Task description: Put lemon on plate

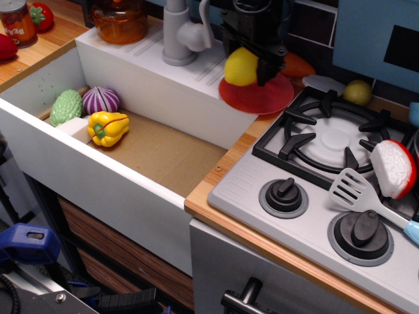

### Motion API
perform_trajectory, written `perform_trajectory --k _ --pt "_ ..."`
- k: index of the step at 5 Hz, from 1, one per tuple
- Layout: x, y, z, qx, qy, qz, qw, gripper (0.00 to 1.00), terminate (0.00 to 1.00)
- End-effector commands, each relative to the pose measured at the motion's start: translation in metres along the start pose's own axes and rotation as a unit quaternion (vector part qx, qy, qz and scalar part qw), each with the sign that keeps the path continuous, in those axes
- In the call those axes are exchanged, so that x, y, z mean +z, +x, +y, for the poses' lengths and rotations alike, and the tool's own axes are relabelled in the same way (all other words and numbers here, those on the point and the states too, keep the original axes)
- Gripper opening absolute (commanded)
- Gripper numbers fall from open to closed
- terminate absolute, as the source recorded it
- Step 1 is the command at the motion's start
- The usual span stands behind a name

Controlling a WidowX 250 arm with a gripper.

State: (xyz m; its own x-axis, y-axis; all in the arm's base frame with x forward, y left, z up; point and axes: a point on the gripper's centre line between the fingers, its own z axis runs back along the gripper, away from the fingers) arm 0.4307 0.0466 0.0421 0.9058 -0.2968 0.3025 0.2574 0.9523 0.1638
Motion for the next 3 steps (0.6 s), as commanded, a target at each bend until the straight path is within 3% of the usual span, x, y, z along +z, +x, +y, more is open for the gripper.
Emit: perform_trajectory --k 1,2,3 --pt "0.0134 0.0158 0.0220 -0.024 0.001 -0.049 0.9985 1.00 0.00" --pt "0.0139 0.0164 0.0203 -0.019 -0.017 -0.057 0.9981 1.00 0.00" --pt "0.0139 0.0164 0.0203 -0.019 -0.017 -0.057 0.9981 1.00 1.00"
